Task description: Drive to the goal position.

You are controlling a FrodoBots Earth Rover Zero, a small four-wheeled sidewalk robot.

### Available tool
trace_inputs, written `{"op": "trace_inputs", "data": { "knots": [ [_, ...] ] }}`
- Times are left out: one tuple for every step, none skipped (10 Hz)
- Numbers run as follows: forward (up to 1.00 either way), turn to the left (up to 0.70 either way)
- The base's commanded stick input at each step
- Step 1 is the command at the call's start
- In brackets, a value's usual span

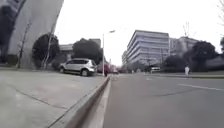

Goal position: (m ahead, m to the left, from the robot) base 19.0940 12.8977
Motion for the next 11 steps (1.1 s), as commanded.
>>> {"op": "trace_inputs", "data": {
  "knots": [
    [0.70,0.00],
    [0.70,0.00],
    [0.70,0.00],
    [0.70,0.00],
    [0.70,0.00],
    [0.70,0.00],
    [0.70,0.00],
    [0.70,0.00],
    [0.70,0.00],
    [0.70,0.00],
    [0.70,0.00]
  ]
}}
